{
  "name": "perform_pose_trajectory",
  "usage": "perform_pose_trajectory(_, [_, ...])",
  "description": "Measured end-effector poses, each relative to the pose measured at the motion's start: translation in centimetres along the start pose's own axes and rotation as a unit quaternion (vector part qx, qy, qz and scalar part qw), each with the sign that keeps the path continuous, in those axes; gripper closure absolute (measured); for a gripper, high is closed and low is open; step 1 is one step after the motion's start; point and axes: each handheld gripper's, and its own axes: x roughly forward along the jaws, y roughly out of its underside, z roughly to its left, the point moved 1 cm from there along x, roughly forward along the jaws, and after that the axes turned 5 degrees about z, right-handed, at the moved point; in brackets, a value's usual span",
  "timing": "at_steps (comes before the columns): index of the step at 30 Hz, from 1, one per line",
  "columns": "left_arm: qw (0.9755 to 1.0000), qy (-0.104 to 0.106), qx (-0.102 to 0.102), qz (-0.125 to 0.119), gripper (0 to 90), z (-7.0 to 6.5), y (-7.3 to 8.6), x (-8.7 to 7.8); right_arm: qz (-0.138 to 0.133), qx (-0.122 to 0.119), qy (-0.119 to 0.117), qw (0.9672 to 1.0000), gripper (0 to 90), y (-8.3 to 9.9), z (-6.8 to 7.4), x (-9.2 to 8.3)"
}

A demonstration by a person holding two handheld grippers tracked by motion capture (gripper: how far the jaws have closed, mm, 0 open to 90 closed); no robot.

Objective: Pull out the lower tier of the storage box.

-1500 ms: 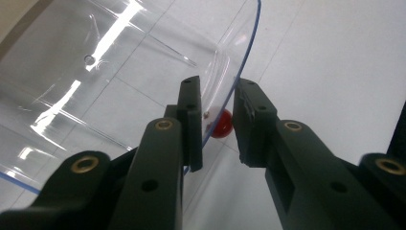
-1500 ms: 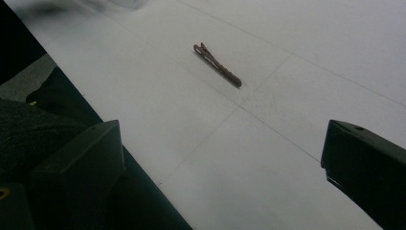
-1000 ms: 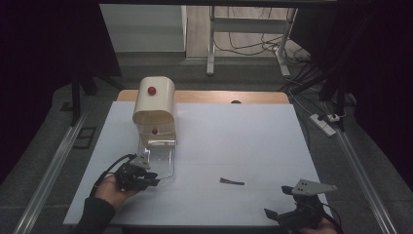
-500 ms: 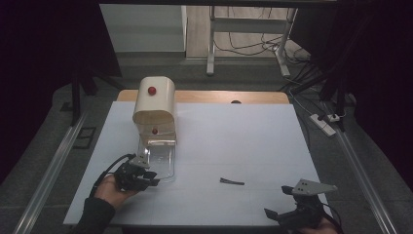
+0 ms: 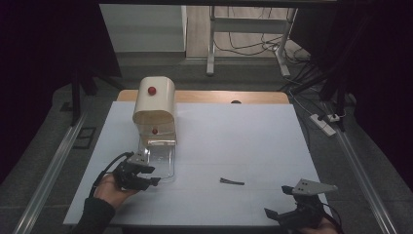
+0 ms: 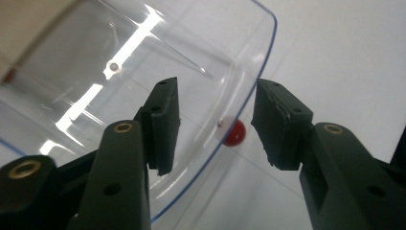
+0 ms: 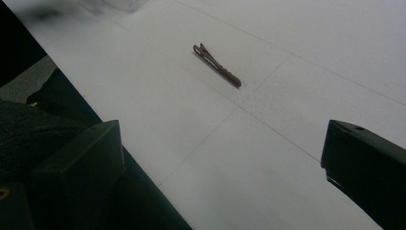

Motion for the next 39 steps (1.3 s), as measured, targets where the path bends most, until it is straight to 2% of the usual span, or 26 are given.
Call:
perform_pose_trajectory(5, [0.9997,-0.007,-0.017,-0.016,44.5,0.2,0.1,-0.5,0.000,0.001,0.000,1.0000,0.2,0.0,0.0,0.0])
perform_pose_trajectory(14, [0.9993,-0.014,-0.022,-0.027,32.9,-0.1,0.0,-0.9,0.000,0.006,0.001,1.0000,0.3,0.0,-0.1,0.0])
perform_pose_trajectory(24, [0.9977,-0.038,-0.036,-0.042,16.8,-0.7,0.2,-1.5,0.000,0.008,0.002,1.0000,0.3,0.0,-0.1,0.0])
perform_pose_trajectory(34, [0.9943,-0.031,-0.069,-0.075,4.4,-1.4,1.3,-2.7,-0.001,0.010,0.003,1.0000,0.3,0.0,-0.1,0.0])
perform_pose_trajectory(39, [0.9912,-0.021,-0.089,-0.095,1.5,-1.8,2.4,-3.6,0.002,0.011,0.004,0.9999,0.3,0.0,-0.2,-0.1])
